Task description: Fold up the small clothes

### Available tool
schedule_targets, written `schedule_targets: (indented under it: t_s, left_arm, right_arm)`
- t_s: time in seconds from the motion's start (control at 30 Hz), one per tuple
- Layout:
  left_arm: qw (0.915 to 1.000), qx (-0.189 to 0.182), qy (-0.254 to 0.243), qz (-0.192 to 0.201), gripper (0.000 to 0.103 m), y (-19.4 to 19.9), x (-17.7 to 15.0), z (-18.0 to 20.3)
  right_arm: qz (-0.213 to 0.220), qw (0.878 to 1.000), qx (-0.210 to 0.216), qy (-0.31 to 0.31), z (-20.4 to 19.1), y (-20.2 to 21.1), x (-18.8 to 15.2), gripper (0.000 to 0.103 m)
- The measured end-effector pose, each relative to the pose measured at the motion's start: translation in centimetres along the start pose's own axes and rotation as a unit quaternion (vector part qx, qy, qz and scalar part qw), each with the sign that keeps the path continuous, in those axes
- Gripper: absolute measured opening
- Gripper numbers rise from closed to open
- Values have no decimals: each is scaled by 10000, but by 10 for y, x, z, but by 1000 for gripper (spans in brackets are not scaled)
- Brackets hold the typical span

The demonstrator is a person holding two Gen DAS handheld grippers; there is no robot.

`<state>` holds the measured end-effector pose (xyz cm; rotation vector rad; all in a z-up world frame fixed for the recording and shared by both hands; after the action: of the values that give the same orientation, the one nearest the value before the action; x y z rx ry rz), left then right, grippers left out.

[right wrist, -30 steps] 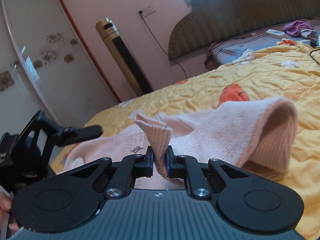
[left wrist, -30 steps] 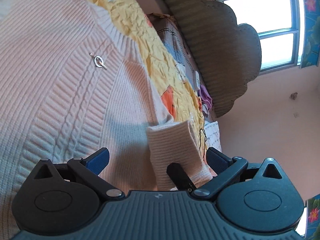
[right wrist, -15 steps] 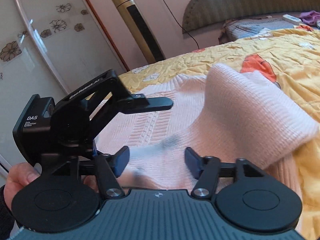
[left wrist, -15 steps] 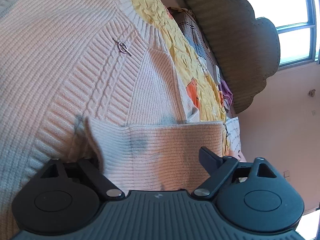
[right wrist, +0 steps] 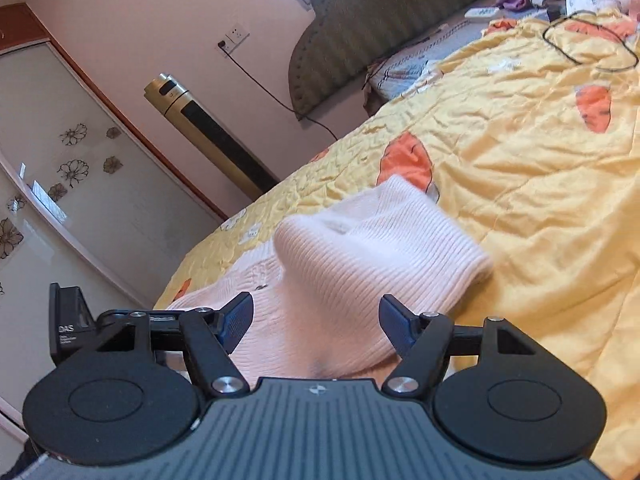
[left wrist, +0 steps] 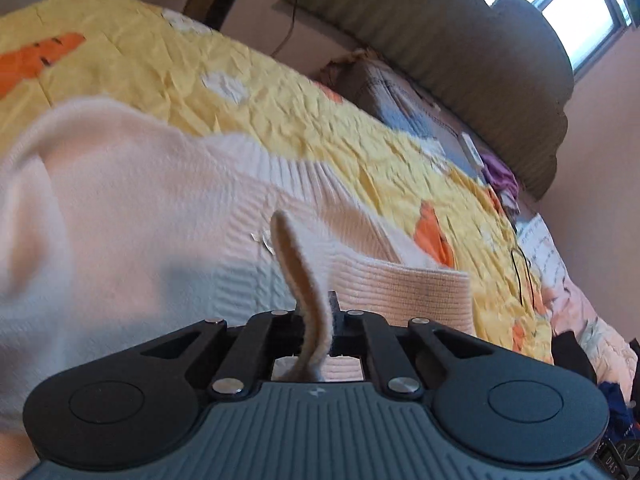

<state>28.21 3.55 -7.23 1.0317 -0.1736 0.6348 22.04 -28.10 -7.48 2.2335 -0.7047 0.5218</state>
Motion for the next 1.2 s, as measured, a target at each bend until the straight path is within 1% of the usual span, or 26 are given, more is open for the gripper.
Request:
schedule_targets:
  t_s: [0.03,0.1,0.13,0.2,0.3,0.37,0.4,0.43,0.53,0.57,0.6,0.67,0.7,0.73,0.83,0.9,0.97,1.03,1.07,1.1,1.13,1.17,1.2]
  left_arm:
    - [9998,106,110,151,6,7,12,-8]
    - [9984,285,409,278,6,13,32,-28]
    - [9972,349,601,279,6,13,39,-39]
    - [9950,474,851,219,6,9,46,-59]
    - [9943,668,829,53,6,-6,44,-70]
    - [9940,738,807,4,6,-13,40,-72]
    - [9938,767,809,18,6,-15,37,-73]
    - [9938,793,782,33,6,-17,35,-71]
    - [9940,852,681,25,6,-16,34,-70]
    - [9941,868,651,19,6,-15,34,-69]
    - [9943,897,574,23,6,-15,35,-68]
    - [9944,965,436,33,6,-15,35,-65]
    - [9943,980,408,26,6,-15,35,-64]
    - [9945,971,386,24,6,-15,35,-64]
    - [9946,992,311,-27,6,-20,30,-62]
    - [9933,1112,259,-151,6,-32,23,-66]
    - [9935,1112,239,-71,6,-37,20,-69]
    - [9933,1130,211,-76,6,-37,20,-68]
    - [9933,1143,131,-96,6,-36,21,-67]
    - [9936,1119,81,-114,6,-35,21,-66]
    - [9944,1038,135,-113,7,-29,21,-67]
    - [9953,943,216,-75,7,-21,22,-68]
    - [9960,856,245,7,8,-10,23,-69]
  right_arm:
    - [89,9999,-69,80,2,3,8,72]
    - [189,9996,-173,135,11,4,26,79]
    - [148,9996,-237,90,16,1,34,78]
    - [-85,9993,-363,-39,30,-12,52,78]
    - [-366,9981,-471,-145,42,-36,72,78]
    - [-585,9975,-371,-135,43,-55,81,78]
    - [-704,9967,-390,-134,43,-67,84,78]
    - [-844,9954,-441,-132,44,-79,87,78]
    - [-1150,9899,-826,74,44,-115,90,77]
    - [-1218,9886,-886,81,44,-124,91,69]
    - [-1263,9885,-830,30,44,-131,92,58]
    - [-1411,9886,-490,-192,42,-141,92,47]
    - [-1425,9885,-461,-218,42,-144,91,29]
    - [-1421,9887,-457,-158,41,-146,91,15]
    - [-1416,9881,-595,4,40,-141,95,15]
    - [-1286,9896,-619,-187,49,-133,99,15]
    - [-1358,9874,-695,-422,65,-138,92,14]
    - [-1254,9891,-673,-380,66,-137,88,15]
    - [-1228,9894,-630,-445,64,-136,88,17]
    - [-1224,9894,-600,-502,63,-135,89,25]
    - [-1207,9891,-649,-537,62,-132,92,29]
    - [-1090,9897,-777,-509,58,-125,96,30]
    - [-865,9914,-879,-432,53,-117,100,30]
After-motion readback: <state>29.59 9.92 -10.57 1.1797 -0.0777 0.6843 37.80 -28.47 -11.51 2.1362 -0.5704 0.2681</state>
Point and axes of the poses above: each gripper's, at about its wrist camera, not at the fingertips, and y roughly against the way its jaws point, z to its right, x to its top, the point moved 5 cm from there along -y, roughly the way its jaws point, and after that the axes turned 9 degrees about -z, right-handed, at the moved point
